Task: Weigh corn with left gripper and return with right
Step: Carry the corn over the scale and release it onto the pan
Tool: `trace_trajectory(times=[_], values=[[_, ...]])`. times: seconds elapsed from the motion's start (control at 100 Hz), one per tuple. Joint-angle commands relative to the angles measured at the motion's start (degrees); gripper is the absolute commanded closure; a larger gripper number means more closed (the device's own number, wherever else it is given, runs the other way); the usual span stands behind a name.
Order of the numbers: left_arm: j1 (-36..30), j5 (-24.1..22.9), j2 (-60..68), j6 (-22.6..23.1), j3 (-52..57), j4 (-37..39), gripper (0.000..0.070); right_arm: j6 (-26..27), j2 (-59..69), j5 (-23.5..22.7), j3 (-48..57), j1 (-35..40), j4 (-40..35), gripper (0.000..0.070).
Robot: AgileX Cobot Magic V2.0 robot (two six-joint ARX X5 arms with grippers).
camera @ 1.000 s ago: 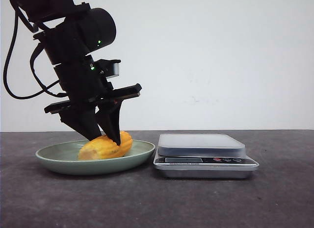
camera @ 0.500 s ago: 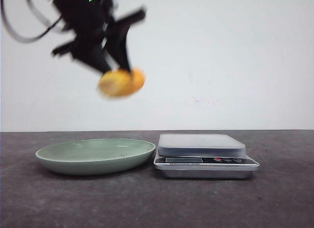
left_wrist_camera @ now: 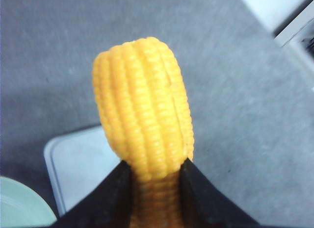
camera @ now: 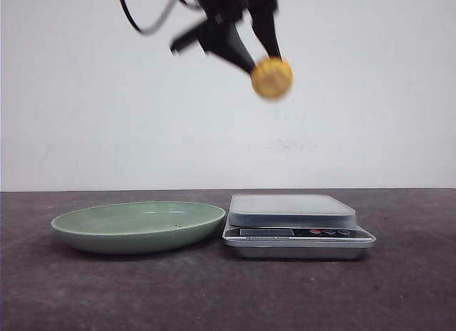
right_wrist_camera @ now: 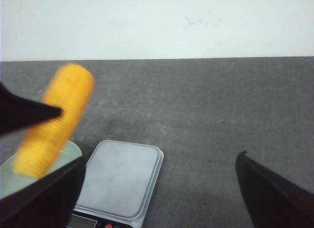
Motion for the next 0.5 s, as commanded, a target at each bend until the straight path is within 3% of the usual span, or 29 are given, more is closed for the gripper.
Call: trace_trajectory(times=[0.0,0.49], values=[[-0.7,-0.8,2.7,-1.9,1.3,1.2,0.0691,-0.3,0.2,0.0,1.3,0.1,0.5,0.0081],[-0.8,-1.2,13.8,-3.4,1.3,2.0,0.0691,-0.3,0.2,0.0,1.3,0.1,0.2,0.0081]])
